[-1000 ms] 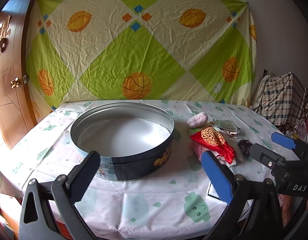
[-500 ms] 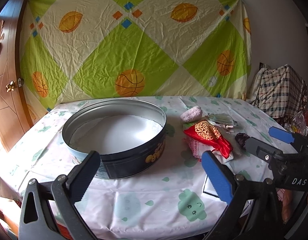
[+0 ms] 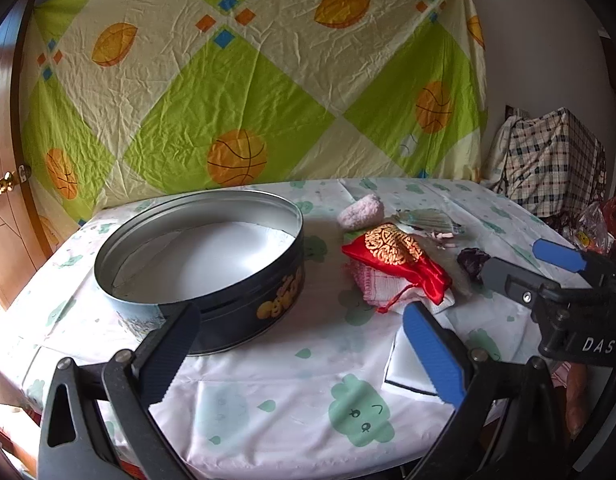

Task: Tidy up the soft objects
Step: 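Move both tools toward the soft items beside the dark tin, then grasp the white sponge with the left tool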

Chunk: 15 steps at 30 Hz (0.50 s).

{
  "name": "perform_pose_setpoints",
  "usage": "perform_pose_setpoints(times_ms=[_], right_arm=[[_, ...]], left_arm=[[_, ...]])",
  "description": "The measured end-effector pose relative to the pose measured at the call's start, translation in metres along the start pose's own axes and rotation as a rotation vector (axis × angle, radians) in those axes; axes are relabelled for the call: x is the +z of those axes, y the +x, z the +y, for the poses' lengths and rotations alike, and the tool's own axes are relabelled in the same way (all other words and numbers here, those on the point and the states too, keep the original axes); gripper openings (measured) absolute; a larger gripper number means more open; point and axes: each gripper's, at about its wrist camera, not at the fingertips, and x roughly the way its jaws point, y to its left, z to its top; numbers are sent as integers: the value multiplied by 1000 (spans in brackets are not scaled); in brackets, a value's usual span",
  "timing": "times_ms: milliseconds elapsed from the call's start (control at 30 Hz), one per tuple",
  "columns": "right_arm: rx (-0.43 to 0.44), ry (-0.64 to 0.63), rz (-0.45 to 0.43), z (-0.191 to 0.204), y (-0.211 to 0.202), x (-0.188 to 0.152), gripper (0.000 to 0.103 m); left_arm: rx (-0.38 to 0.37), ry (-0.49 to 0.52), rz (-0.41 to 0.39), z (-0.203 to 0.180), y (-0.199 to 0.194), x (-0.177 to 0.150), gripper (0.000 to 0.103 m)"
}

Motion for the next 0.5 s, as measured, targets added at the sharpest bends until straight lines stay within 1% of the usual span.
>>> perform_pose_setpoints(times_ms=[267,500], right_arm=[[-21,33,14,-18,6,-4,102],[-50,69,17,-36,9,-8,102]], left_arm=[[-37,29,23,-16,10,-3,103],[-103,67,45,-38,18,-8,103]])
